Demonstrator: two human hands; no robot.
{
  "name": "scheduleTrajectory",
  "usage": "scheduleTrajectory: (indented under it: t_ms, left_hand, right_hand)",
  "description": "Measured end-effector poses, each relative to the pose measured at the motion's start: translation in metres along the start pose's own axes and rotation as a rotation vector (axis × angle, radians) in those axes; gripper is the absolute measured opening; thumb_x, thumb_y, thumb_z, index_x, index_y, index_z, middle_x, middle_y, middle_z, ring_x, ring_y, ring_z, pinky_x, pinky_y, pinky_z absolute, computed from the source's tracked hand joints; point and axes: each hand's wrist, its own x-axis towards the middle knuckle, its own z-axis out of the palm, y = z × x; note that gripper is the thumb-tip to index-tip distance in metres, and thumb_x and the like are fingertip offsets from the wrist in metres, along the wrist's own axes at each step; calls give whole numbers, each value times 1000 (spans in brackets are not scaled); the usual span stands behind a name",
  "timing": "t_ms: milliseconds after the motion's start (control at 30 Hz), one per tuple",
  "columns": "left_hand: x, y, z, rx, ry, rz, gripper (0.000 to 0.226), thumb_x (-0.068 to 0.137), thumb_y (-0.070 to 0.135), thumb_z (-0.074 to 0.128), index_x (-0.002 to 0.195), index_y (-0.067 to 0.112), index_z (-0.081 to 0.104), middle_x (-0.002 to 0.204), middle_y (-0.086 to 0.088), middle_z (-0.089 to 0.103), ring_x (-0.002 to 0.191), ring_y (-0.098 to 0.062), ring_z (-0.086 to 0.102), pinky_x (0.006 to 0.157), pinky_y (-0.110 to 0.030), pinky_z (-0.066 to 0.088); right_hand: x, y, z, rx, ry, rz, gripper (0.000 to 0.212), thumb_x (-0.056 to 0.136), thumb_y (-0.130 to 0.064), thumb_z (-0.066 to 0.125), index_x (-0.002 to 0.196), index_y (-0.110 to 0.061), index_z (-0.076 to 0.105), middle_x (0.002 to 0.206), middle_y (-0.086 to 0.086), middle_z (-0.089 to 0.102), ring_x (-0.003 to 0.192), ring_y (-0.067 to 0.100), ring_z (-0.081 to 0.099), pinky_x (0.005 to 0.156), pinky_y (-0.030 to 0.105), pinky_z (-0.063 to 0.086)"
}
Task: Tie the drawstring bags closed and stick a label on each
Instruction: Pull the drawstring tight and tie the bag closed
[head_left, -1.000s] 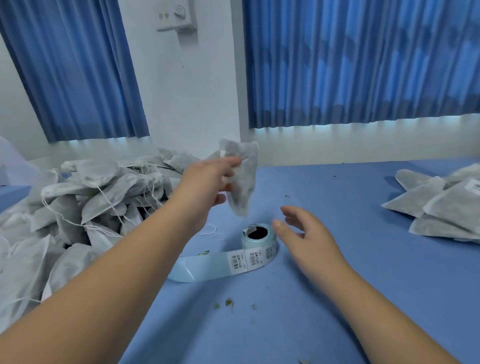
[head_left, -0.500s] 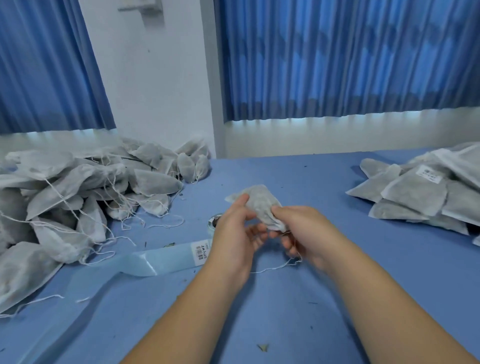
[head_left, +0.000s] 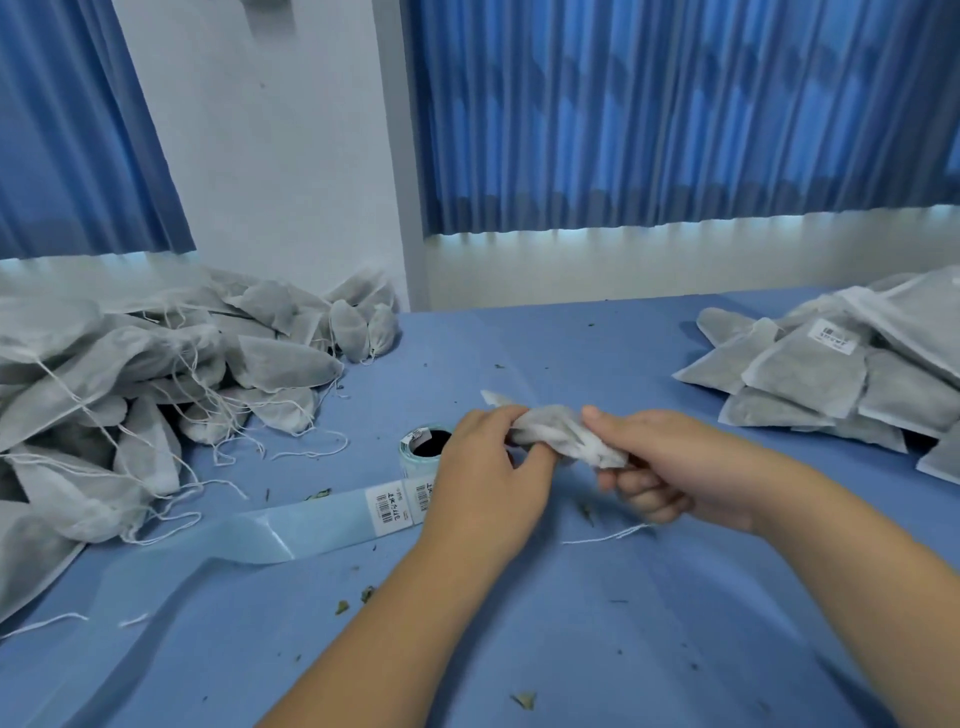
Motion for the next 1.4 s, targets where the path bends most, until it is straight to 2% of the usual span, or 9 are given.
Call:
scheduleTrajectory:
  t_ms: [133, 233, 467, 700, 833, 1000, 1133, 1267, 1400]
  left_hand:
    - [-4, 3, -3, 158, -22, -65, 24, 88, 38, 56, 69, 23, 57, 90, 7, 46, 84, -3, 49, 75, -21, 40]
    - [-13, 14, -8, 406, 53, 88, 33, 88, 41, 50, 98, 20, 72, 103, 7, 49, 98, -16, 52, 83, -28, 40]
    - [-32, 39, -3, -54, -27, 568, 49, 92, 34, 46, 132, 6, 56, 121, 0, 61, 114, -10, 55, 99, -25, 40]
    - [-28, 44, -4, -77, -34, 487, 51, 83, 63, 52, 128, 40, 48, 103, 32, 52, 95, 15, 51, 82, -1, 35]
    - [-23, 40, -22, 88, -39, 439, 46, 81, 77, 38, 118, 49, 41, 68, 21, 58, 68, 1, 54, 63, -17, 43]
    - [-19, 36, -27, 431, 63, 525, 38, 96, 39, 37, 90, 17, 67, 74, 5, 58, 63, -23, 58, 51, -37, 48]
    - [-23, 34, -22, 168, -33, 370, 24, 98, 21, 48, 91, 17, 70, 83, 6, 65, 77, -8, 56, 72, -21, 44]
    - [-28, 44, -20, -342, -252, 13, 20, 90, 30, 57, 72, 30, 66, 65, 9, 66, 56, -7, 57, 57, -17, 44]
    - [-28, 53, -28, -655, -345, -75, 21, 82, 32, 58, 68, 26, 72, 56, 3, 57, 44, -12, 48, 48, -22, 42]
  right_hand:
    - [-16, 9, -16, 133, -47, -102, 33, 80, -41, 72, 61, -16, 61, 52, -5, 21, 46, 11, 13, 41, 19, 16]
    - [-20, 5, -15, 187, -57, -195, 22, 80, -28, 62, 64, -14, 65, 51, -5, 20, 45, 11, 13, 43, 19, 14]
    - [-34, -8, 4, 323, -226, -349, 13, 73, -19, 62, 64, -11, 63, 47, -4, 22, 40, 7, 16, 44, 14, 17]
    - [-40, -13, 7, 315, -130, -386, 23, 73, -13, 49, 52, -10, 58, 40, -3, 28, 41, 11, 11, 45, 19, 13]
    - [-43, -15, -5, 363, -82, -418, 24, 75, -10, 48, 52, -9, 57, 41, -8, 20, 38, 4, 15, 45, 15, 16]
    - [-41, -13, -5, 324, -36, -423, 23, 75, -11, 49, 53, -10, 56, 43, -8, 19, 38, 6, 15, 45, 15, 17]
    - [-37, -9, 1, 263, -21, -415, 20, 75, -13, 51, 57, -11, 58, 47, -5, 19, 42, 10, 14, 46, 19, 14]
    - [-37, -9, -2, 293, 35, -446, 18, 75, -14, 54, 60, -13, 63, 48, -5, 21, 42, 12, 15, 44, 20, 14]
    - [-36, -10, 3, 265, 81, -423, 21, 83, -12, 62, 63, -17, 67, 46, -7, 28, 43, 11, 17, 42, 20, 17]
